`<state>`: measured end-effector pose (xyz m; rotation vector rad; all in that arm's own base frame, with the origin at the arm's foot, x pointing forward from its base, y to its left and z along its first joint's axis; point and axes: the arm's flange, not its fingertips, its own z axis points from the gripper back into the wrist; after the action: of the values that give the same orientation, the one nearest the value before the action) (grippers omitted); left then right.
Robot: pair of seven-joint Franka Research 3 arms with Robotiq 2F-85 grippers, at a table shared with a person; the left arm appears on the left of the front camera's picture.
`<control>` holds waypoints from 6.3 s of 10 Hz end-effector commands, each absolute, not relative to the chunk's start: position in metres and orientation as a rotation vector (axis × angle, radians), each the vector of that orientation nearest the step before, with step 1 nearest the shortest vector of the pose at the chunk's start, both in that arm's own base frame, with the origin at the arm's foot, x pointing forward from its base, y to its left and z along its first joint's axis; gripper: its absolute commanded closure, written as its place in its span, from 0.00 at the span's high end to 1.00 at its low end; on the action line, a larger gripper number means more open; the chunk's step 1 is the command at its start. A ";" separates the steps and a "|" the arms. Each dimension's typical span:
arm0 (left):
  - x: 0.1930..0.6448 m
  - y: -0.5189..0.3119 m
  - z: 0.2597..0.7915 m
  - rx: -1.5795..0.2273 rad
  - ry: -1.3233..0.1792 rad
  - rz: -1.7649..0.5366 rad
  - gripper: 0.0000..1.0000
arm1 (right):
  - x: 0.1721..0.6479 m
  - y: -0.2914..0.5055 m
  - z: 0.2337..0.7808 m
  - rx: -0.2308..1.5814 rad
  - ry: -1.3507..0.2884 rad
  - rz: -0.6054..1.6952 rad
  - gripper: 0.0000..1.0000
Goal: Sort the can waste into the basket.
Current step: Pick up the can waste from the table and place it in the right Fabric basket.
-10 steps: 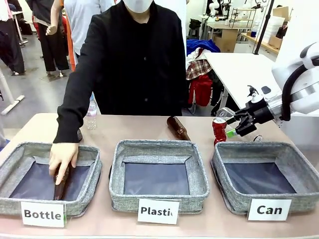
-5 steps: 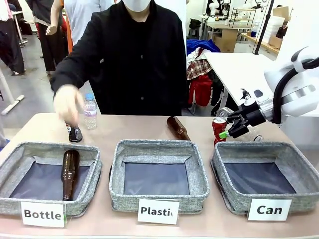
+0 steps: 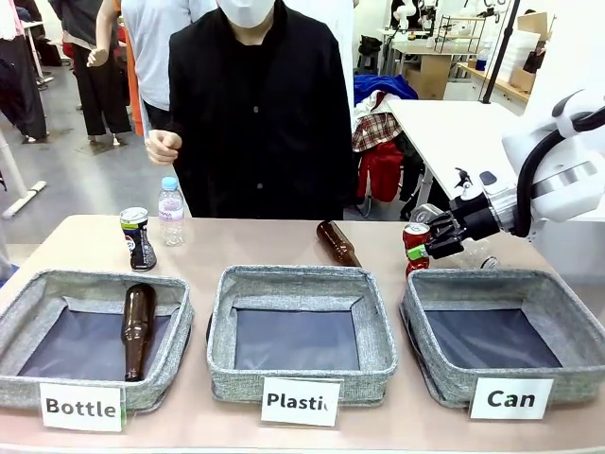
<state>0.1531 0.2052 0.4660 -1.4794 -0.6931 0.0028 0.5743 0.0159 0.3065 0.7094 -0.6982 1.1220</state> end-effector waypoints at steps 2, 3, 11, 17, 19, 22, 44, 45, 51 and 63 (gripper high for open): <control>0.200 0.150 0.416 -1.347 -0.443 -0.013 1.00 | 0.577 0.014 0.306 0.735 -0.757 1.127 0.00; 0.203 0.142 0.413 -1.352 -0.429 -0.007 1.00 | 0.575 0.014 0.309 0.736 -0.766 1.122 0.04; 0.213 0.173 0.415 -1.378 -0.418 0.005 1.00 | 0.532 0.032 0.436 0.717 -0.673 1.213 0.00; 0.213 0.173 0.415 -1.378 -0.418 0.005 1.00 | 0.399 0.047 0.492 0.141 0.363 1.448 0.00; 0.213 0.173 0.415 -1.378 -0.418 0.005 1.00 | 0.392 0.055 0.481 0.080 0.389 1.454 0.00; 0.213 0.173 0.415 -1.378 -0.418 0.005 1.00 | 0.391 0.057 0.480 0.089 0.293 1.495 0.00; 0.213 0.173 0.415 -1.378 -0.418 0.005 1.00 | 0.348 -0.127 0.477 1.303 -0.830 0.492 1.00; 0.213 0.173 0.415 -1.378 -0.418 0.005 1.00 | 0.348 -0.127 0.477 1.303 -0.830 0.492 1.00; 0.213 0.173 0.415 -1.378 -0.418 0.005 1.00 | 0.348 -0.127 0.477 1.303 -0.830 0.492 1.00; 0.391 0.083 0.393 -0.781 -0.621 -0.267 1.00 | 0.348 -0.127 0.477 1.303 -0.830 0.492 1.00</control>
<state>0.3699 0.0671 0.3978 -0.7918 -0.6221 -0.3424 0.3488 -0.1240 0.4754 1.3011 -0.8273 0.4715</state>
